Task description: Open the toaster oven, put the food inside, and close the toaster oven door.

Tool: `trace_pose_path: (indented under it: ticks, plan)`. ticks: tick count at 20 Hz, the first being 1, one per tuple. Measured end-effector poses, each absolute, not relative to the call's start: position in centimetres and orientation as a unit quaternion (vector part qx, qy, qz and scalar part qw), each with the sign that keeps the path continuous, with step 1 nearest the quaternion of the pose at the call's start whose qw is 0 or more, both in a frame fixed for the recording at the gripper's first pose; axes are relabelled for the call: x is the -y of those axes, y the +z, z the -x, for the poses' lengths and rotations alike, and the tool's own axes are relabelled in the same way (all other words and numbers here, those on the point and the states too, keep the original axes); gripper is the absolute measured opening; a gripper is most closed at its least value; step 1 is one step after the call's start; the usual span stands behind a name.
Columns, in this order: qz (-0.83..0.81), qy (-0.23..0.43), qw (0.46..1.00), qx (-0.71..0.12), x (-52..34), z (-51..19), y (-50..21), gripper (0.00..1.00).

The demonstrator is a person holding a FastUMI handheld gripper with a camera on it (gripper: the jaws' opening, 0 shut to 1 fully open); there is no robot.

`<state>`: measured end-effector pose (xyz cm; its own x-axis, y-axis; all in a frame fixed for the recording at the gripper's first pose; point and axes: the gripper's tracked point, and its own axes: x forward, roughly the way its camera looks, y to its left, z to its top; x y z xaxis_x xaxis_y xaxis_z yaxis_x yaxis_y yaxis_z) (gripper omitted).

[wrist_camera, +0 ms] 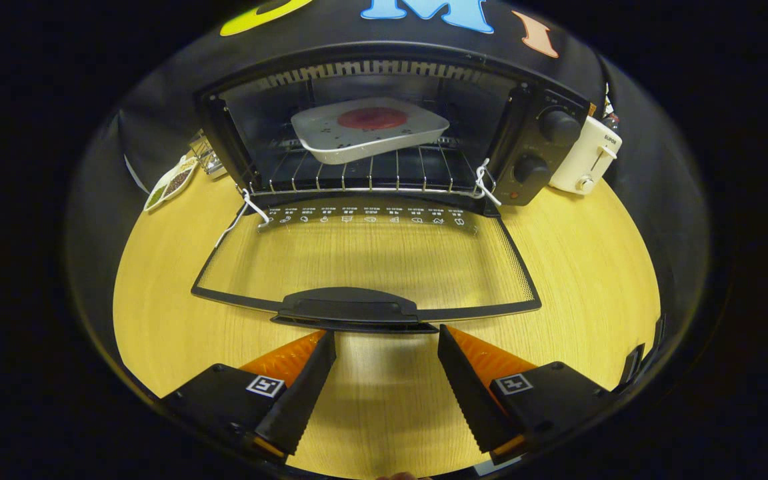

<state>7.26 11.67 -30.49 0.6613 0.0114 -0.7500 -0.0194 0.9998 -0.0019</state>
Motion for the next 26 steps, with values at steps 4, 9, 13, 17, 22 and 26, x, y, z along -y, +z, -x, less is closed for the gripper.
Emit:
trace_pose_path:
  ticks: [4,9,13,17,22,26]
  plan:
    - [0.001,0.023,0.927,-0.375,-11.8,-7.3,-27.5,0.99]
    - [-0.031,0.028,0.956,-0.292,-11.6,-8.2,-21.7,0.99]
    - [-0.039,0.035,0.977,-0.205,-11.5,-7.1,-13.5,0.99]
    - [-0.042,0.036,0.99,-0.128,-10.1,-6.1,-7.2,0.99]
    - [-0.021,0.023,0.998,-0.056,-7.1,-3.0,-0.8,0.98]
    - [0.017,-0.002,1.0,0.009,-3.4,0.5,2.9,0.98]
